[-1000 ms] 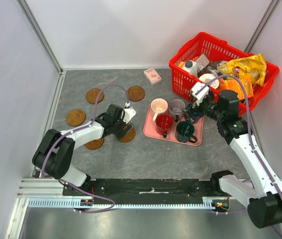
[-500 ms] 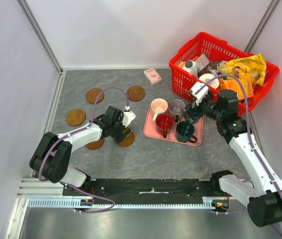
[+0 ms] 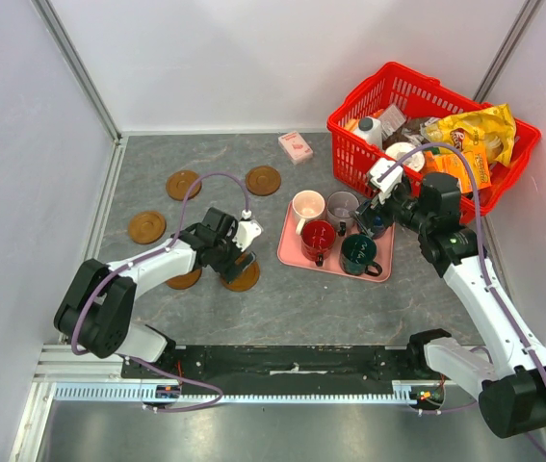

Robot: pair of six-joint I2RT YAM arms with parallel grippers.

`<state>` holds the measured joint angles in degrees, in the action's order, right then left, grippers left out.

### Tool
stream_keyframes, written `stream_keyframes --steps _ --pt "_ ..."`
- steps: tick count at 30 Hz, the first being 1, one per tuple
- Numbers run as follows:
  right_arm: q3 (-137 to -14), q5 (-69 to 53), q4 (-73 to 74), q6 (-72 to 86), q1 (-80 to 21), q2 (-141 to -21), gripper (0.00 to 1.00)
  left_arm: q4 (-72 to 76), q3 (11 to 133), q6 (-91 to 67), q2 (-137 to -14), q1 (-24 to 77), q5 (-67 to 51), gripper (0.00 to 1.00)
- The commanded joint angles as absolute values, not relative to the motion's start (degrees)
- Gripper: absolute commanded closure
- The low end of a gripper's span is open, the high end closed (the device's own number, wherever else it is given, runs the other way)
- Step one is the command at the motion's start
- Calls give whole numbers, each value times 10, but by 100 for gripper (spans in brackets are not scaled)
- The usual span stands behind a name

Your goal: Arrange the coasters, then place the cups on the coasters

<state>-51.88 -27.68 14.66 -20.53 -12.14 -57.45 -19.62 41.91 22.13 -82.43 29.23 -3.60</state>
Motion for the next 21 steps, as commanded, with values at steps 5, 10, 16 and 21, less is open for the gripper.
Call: stream_keyframes --steps 5,10,16,21 --pt "-529 -272 133 -198 -120 -574 2 -193 411 232 -804 293 -52 11" --pt "-528 -273 130 -196 -118 -577 2 -163 435 234 -852 293 37 10" --pt "-528 -275 130 -193 -113 -573 2 -152 473 247 -930 292 75 10" --pt "-527 -282 128 -187 -97 -566 2 -144 507 254 -964 285 94 10"
